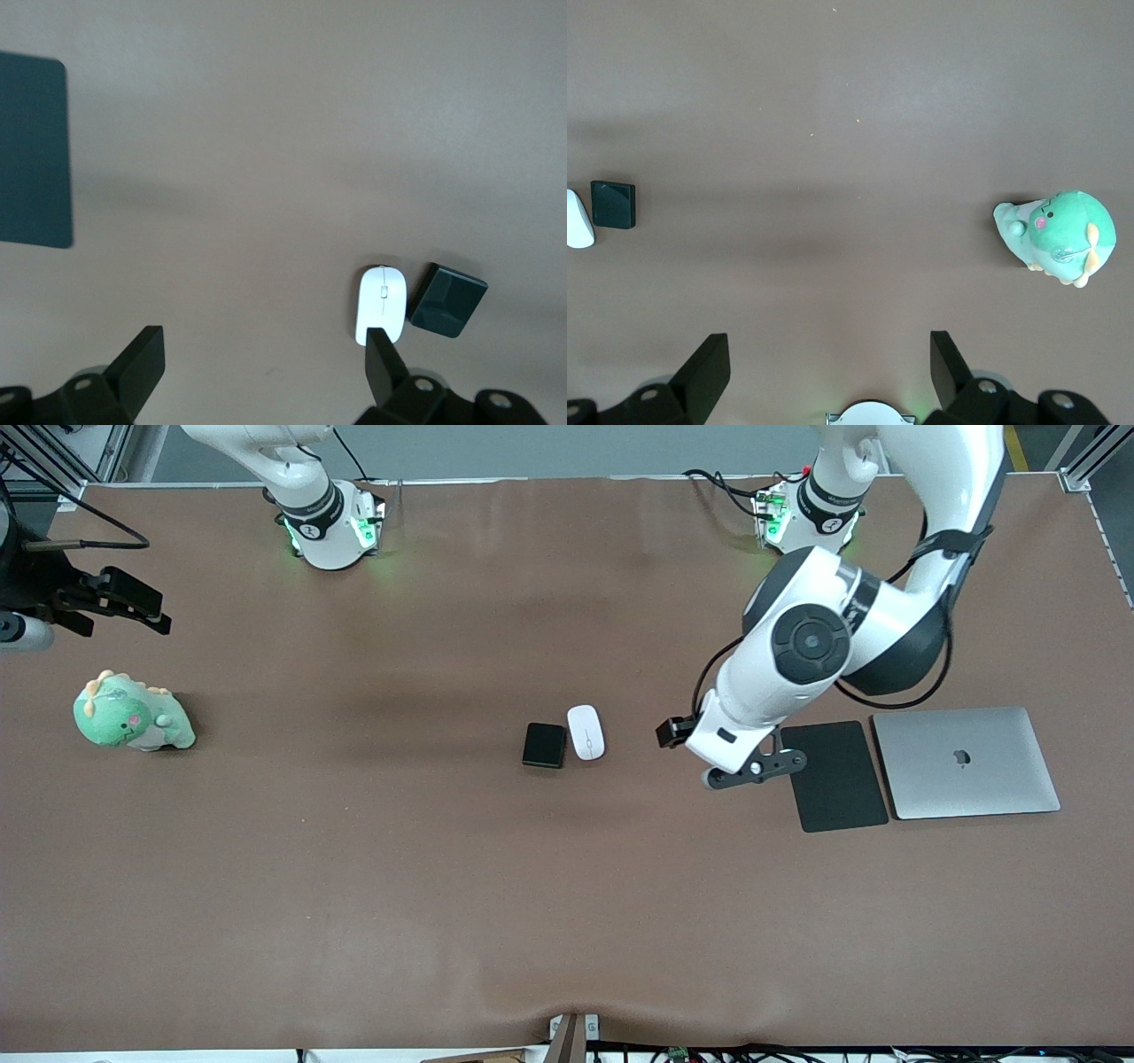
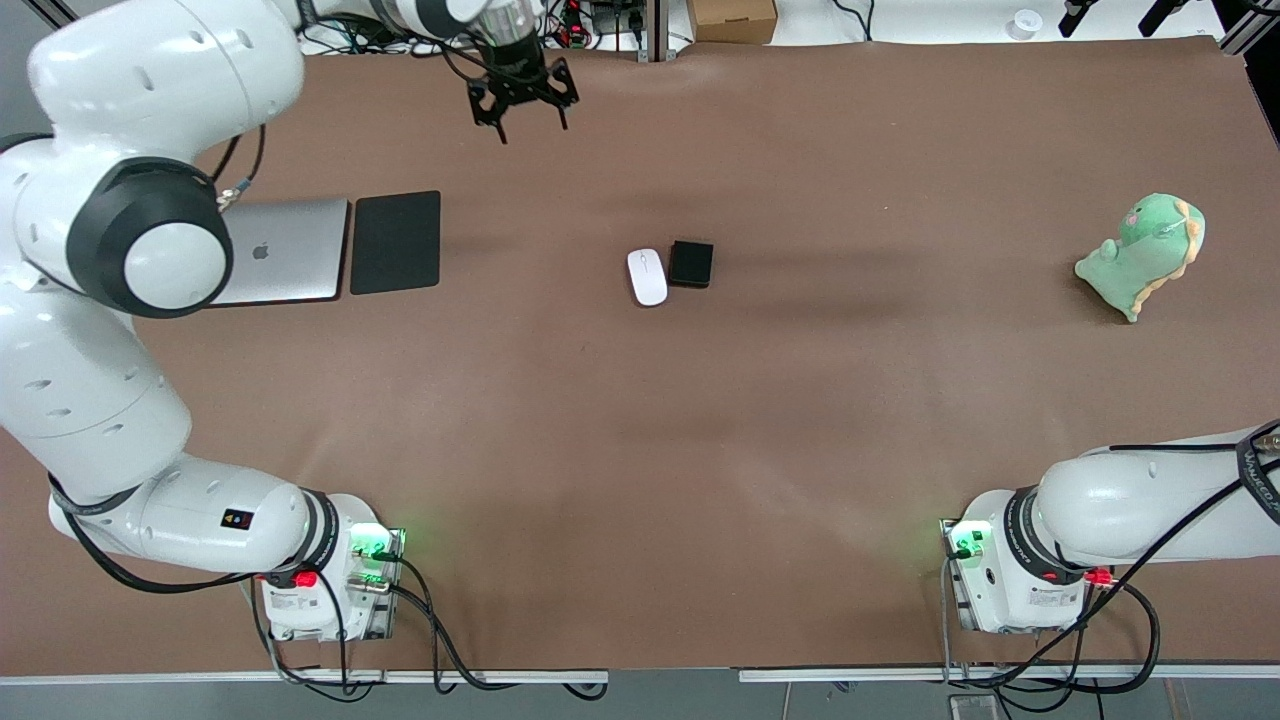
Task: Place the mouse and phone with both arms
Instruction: 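Move the left gripper over the mouse pad toward the white mouse, then lower the left gripper onto the white mouse and close it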
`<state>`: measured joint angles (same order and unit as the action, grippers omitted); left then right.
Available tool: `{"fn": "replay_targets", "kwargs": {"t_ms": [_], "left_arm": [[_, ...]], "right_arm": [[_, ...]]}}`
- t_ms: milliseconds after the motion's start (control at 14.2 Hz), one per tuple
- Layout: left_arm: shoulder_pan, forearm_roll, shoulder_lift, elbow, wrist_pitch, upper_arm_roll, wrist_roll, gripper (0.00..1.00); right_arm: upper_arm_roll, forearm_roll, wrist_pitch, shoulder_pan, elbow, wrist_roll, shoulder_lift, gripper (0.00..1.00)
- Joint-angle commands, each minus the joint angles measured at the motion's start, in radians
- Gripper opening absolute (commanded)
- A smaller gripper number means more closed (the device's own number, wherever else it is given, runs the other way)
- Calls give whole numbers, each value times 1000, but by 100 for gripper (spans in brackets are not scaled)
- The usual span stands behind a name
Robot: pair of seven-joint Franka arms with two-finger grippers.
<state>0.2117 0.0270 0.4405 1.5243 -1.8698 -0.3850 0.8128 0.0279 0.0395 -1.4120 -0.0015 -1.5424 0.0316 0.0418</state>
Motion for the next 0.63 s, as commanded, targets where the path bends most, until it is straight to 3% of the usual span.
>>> {"fn": "replay_targets", "kwargs": {"t_ms": [0,352,563], "left_arm": [[50,30,62,-19,-60,0,95,100],[158,163,181,-19,-187,3,311,100],[201,180,230,-19,-213,6,376,100]], "right_arm": [[9,17,-2,-15,2,8,0,100],[9,17,-19,-12,22,8,-14,100],[10,17,-36,-11,24,8,-23,100]]}}
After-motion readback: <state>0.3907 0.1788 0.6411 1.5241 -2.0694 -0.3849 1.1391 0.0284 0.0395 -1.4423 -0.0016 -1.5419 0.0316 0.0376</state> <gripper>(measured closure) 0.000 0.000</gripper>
